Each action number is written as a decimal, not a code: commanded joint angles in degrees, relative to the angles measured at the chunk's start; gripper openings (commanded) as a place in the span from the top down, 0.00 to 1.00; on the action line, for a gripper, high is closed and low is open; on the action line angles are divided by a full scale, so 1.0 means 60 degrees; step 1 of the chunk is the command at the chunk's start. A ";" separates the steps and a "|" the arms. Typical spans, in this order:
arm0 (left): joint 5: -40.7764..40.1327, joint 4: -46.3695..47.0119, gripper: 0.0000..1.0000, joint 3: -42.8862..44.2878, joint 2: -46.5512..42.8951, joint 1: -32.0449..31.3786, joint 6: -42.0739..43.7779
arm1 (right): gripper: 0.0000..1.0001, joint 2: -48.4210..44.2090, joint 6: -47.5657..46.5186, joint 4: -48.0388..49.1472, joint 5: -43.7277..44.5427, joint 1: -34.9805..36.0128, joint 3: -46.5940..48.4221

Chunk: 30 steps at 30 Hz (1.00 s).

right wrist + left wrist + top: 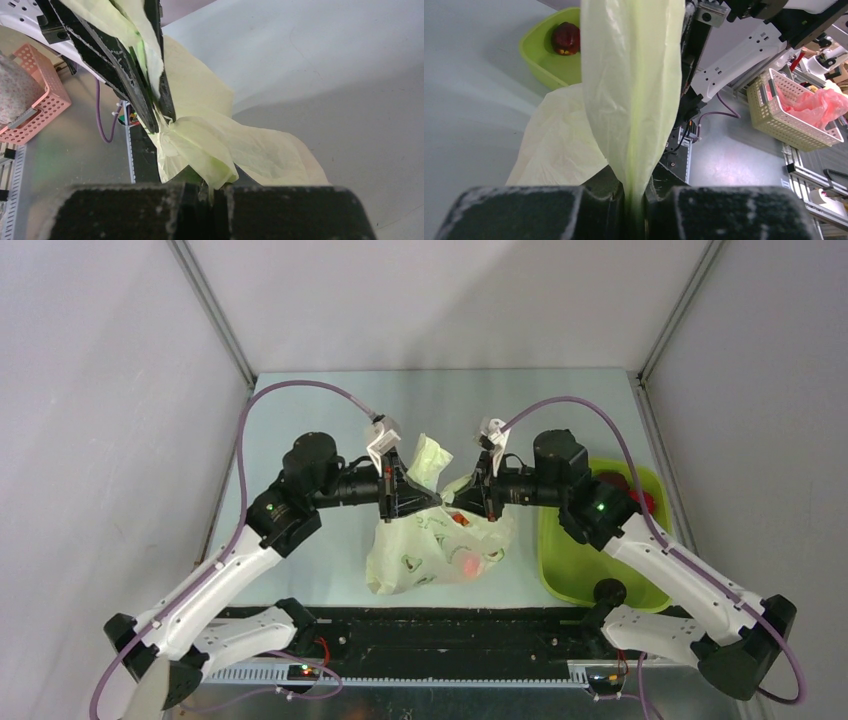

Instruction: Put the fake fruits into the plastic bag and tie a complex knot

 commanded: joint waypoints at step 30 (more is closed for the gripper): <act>0.0316 0.1086 0.64 0.0133 0.0756 -0.0151 -0.0058 | 1.00 0.0519 -0.0597 -0.0685 -0.0463 0.0314 0.0883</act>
